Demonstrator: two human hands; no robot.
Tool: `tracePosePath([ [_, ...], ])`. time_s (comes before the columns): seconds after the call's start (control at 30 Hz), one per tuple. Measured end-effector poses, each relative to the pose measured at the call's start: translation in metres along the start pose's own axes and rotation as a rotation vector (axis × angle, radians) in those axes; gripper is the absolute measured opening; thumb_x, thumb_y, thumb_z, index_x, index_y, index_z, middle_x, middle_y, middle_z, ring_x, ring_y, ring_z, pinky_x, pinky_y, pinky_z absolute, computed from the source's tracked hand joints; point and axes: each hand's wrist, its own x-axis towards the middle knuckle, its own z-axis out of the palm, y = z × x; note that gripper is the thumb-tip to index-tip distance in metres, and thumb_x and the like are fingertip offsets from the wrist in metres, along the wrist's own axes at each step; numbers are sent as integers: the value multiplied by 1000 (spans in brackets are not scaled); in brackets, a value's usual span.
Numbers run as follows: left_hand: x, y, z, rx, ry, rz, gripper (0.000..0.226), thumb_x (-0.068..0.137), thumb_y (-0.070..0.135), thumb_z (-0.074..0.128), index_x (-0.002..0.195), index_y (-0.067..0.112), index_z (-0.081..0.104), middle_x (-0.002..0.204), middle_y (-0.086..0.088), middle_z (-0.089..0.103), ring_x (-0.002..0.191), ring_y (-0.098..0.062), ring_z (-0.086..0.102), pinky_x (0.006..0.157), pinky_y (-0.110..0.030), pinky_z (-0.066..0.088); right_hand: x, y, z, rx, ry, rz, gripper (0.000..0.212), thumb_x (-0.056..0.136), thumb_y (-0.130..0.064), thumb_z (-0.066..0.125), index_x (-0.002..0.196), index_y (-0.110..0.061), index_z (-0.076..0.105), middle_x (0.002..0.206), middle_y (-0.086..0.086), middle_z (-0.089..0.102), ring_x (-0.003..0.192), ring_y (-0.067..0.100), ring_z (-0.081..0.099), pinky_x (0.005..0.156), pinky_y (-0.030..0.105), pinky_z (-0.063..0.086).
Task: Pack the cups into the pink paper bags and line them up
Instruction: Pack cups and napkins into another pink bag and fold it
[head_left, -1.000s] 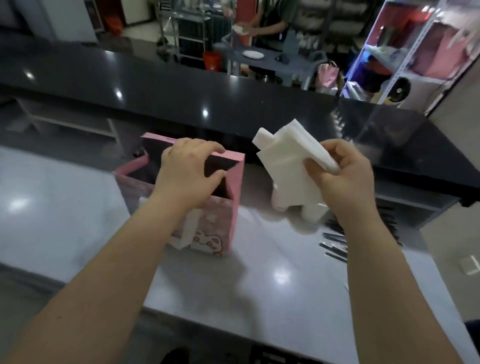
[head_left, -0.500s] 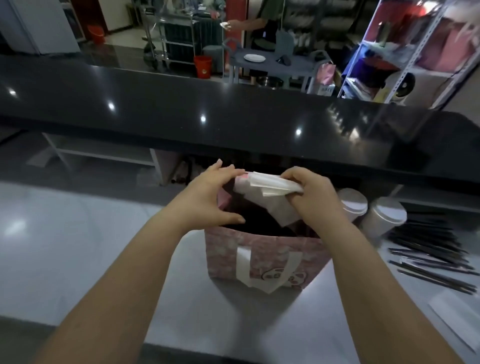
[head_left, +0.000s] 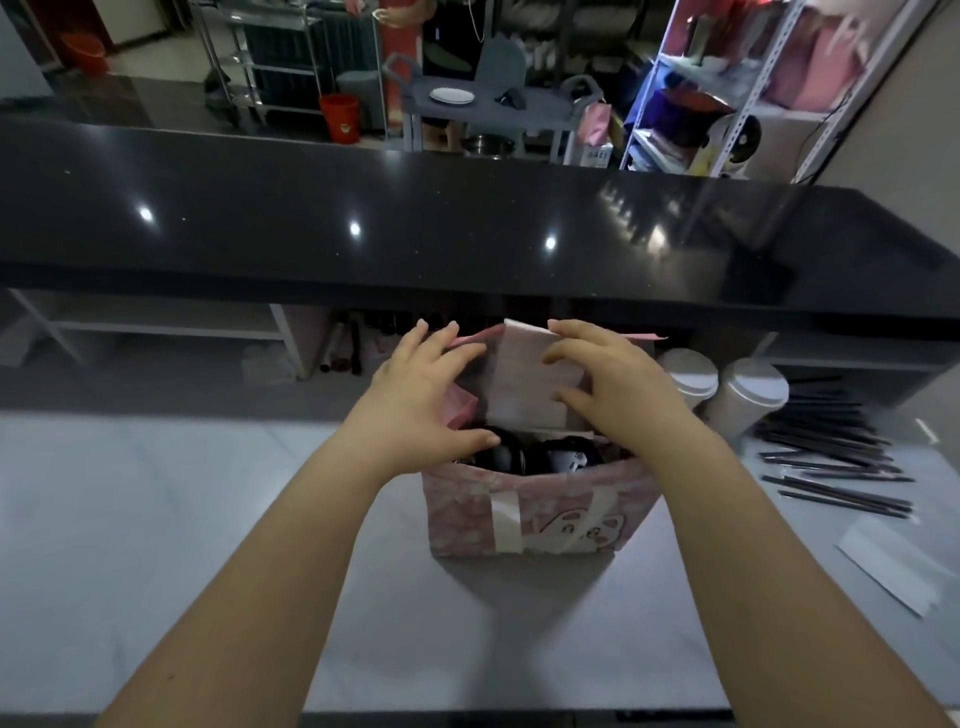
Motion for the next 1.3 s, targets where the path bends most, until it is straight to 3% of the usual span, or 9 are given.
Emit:
tracePosePath([
  [0.17, -3, -5, 4, -152, 131, -33, 84, 68, 65, 69, 143, 42, 39, 159, 13, 22, 148, -9, 5, 116, -41, 15, -23, 15, -25, 225, 119, 24, 30, 82, -6, 72, 106, -24, 70, 124, -19, 56, 114, 4, 53, 98, 26, 46],
  [0.3, -4, -4, 10, -192, 125, -72, 86, 68, 66, 69, 144, 44, 36, 159, 15, 22, 148, -9, 5, 116, -43, 16, -29, 21, -25, 168, 71, -1, 29, 83, -4, 70, 107, -20, 71, 122, -15, 60, 114, 11, 53, 95, 27, 45],
  [0.4, -3, 1, 10, -171, 123, -84, 88, 69, 65, 71, 146, 44, 34, 158, 15, 21, 148, -9, 4, 116, -44, 17, -24, 16, -19, 159, 140, -2, 36, 82, -6, 71, 115, -19, 67, 120, -8, 61, 110, 14, 50, 96, 32, 44],
  [0.53, -1, 9, 7, -153, 120, -75, 86, 70, 63, 72, 145, 45, 36, 156, 17, 26, 147, -10, 4, 116, -46, 17, -8, 14, -12, -37, 241, 53, 49, 80, -26, 77, 126, -23, 61, 124, -3, 58, 111, 25, 44, 97, 39, 34],
  [0.67, 1, 20, 5, -134, 137, -60, 85, 71, 64, 70, 145, 49, 33, 153, 16, 32, 147, -12, 8, 115, -44, 18, 0, 13, -7, -28, 395, -16, 7, 78, -15, 77, 83, -16, 73, 90, -3, 70, 90, 31, 53, 78, 35, 28],
  [0.8, 8, 28, 6, -140, 117, -54, 78, 70, 62, 72, 141, 51, 40, 154, 15, 32, 147, -13, 8, 116, -48, 19, -11, 21, -10, 40, 474, -86, 7, 74, -12, 80, 75, -15, 74, 81, -6, 70, 83, 26, 53, 77, 32, 28],
  [0.97, 19, 34, 9, -124, 127, -88, 42, 87, 36, 67, 127, 46, 58, 153, 13, 37, 146, -17, 13, 116, -54, 22, -25, 28, -21, 81, 389, -176, 8, 73, -6, 81, 77, -9, 76, 83, -1, 71, 82, 28, 54, 74, 42, 46],
  [1.07, 23, 34, 9, -114, 200, -83, 26, 93, 32, 61, 117, 40, 68, 146, 10, 47, 144, -18, 22, 114, -50, 25, -31, 31, -24, 36, 327, -224, 6, 74, -6, 80, 77, -7, 75, 84, 1, 71, 80, 29, 54, 71, 46, 49],
  [1.3, 27, 41, 10, -60, 302, -57, 23, 88, 24, 69, 111, 28, 74, 132, 3, 61, 134, -22, 40, 108, -48, 34, -41, 41, -24, -47, 186, -264, 6, 75, -7, 81, 79, -9, 76, 80, -1, 71, 76, 28, 54, 64, 43, 50],
])
